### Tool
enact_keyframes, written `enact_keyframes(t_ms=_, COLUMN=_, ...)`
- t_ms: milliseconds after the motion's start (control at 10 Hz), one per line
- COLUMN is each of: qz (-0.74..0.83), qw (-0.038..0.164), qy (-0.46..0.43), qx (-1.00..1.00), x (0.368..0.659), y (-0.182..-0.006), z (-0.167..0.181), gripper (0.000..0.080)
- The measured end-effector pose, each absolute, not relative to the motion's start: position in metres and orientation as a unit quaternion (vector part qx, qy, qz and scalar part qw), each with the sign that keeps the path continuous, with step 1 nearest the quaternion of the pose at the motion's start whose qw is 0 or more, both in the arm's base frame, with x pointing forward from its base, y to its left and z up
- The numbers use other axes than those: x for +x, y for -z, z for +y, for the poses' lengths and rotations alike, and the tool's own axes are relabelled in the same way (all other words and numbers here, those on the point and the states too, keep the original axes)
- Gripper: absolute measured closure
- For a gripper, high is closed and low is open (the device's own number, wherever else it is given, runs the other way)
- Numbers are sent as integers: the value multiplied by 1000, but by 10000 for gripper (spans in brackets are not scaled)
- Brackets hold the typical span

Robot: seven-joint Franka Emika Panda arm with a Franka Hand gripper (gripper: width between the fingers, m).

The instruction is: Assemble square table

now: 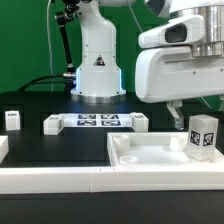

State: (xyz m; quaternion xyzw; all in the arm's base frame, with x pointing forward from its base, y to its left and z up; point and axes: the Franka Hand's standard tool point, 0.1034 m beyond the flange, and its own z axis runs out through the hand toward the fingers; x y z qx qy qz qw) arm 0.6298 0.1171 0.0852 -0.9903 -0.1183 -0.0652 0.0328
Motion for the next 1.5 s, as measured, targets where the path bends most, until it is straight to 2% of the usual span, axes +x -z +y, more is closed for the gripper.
enact_keyframes(t_ms=100, qz=-118, qw=33, qy=65, qx=-990, x=630, y=-85, z=117, gripper=415)
enact_keyframes(t_ms=200, qz=-118, qw=33, qy=65, qx=-990, x=630, y=-85, z=117, gripper=511)
enact_keyframes(t_ms=600, qz=-95, qw=35, qy=65, qx=-993, x=630, y=-85, z=117, gripper=511)
enact_keyframes(t_ms=900, qz=83, qw=52, qy=68, qx=-993, x=629, y=-85, z=114, gripper=511)
enact_keyframes(t_ms=1500, qz=400, qw=65, qy=49, qx=-913, x=627, y=-85, z=113, gripper=509)
